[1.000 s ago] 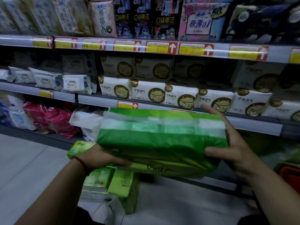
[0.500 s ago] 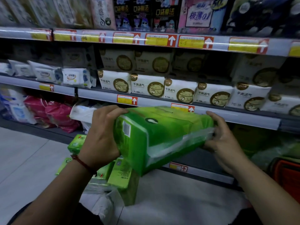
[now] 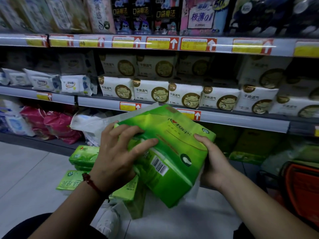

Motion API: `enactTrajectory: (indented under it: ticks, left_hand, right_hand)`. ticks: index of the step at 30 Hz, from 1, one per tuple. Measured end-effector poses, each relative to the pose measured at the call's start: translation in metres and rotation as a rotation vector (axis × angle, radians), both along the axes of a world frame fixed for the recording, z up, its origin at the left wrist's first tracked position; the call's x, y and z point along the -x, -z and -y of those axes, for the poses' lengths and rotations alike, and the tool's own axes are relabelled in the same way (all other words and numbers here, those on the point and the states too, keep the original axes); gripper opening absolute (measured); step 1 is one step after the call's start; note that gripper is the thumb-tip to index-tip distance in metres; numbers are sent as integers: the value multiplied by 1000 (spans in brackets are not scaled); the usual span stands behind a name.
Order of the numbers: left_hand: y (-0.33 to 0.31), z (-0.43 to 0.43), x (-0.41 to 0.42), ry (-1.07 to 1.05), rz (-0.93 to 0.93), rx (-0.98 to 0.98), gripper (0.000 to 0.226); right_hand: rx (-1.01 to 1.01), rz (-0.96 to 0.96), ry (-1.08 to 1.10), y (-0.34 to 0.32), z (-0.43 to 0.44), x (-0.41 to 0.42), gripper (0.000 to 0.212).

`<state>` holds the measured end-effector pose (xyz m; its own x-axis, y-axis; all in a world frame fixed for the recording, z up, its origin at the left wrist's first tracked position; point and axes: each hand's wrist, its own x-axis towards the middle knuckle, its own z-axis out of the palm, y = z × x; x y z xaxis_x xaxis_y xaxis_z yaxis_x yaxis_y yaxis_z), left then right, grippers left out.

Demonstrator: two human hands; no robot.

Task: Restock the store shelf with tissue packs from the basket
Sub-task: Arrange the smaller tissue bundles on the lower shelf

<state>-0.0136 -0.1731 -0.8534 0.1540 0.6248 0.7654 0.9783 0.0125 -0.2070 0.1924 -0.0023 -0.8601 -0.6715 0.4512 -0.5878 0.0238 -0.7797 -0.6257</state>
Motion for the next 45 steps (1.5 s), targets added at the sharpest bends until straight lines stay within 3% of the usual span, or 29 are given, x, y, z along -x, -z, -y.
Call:
enactTrajectory:
  ticks: [3, 5, 7, 9, 12, 15, 17, 18, 21, 25, 27, 36, 39, 43, 45]
  left_hand:
    - [-1, 2, 6, 1, 155, 179, 100]
    - [-2, 9, 14, 33, 339, 245, 111]
    - [-2, 13, 19, 92, 675, 135, 91]
    - [-1, 10, 28, 75, 949, -150, 52]
    - [-1, 0, 45, -114, 1362, -444, 26]
    - [4, -6, 64, -232, 2093, -241, 31]
    - [5, -11, 64, -153, 2395, -73, 44]
    - [4, -16, 60, -136, 2416, -5, 49]
    - [2, -37, 41, -210, 2249, 151, 53]
    - [6, -66, 8, 172, 2233, 469, 52]
    - [9, -76, -11, 229, 2156, 611, 53]
    - [30, -125, -50, 292, 2129, 656, 43]
    - [42, -143, -59, 277, 2112, 639, 45]
    - [59, -165, -65, 274, 2129, 637, 76]
    - [71, -176, -65, 287, 2129, 638, 82]
  right_hand:
    - [-97, 18, 64, 0, -7, -3, 45]
    - [-163, 18, 84, 2, -14, -6, 47]
    - [-227, 22, 96, 3, -20, -9, 48]
    - [-293, 17, 86, 2, -25, -11, 45]
    - [-387, 26, 60, 5, -28, -15, 50]
    - [-471, 45, 62, 8, -29, -17, 54]
    - [-501, 41, 55, 9, -29, -18, 54]
    - [-507, 36, 48, 10, -29, -19, 54]
    - [-526, 19, 45, 11, -31, -22, 54]
    - [-544, 0, 60, 13, -38, -30, 54]
    - [-560, 5, 80, 16, -45, -37, 55]
    - [-601, 135, 165, 42, -78, -69, 73]
    - [-666, 182, 190, 46, -84, -79, 66]
    - [-751, 294, 108, 50, -95, -98, 70]
    - [-796, 358, 28, 53, -102, -109, 59]
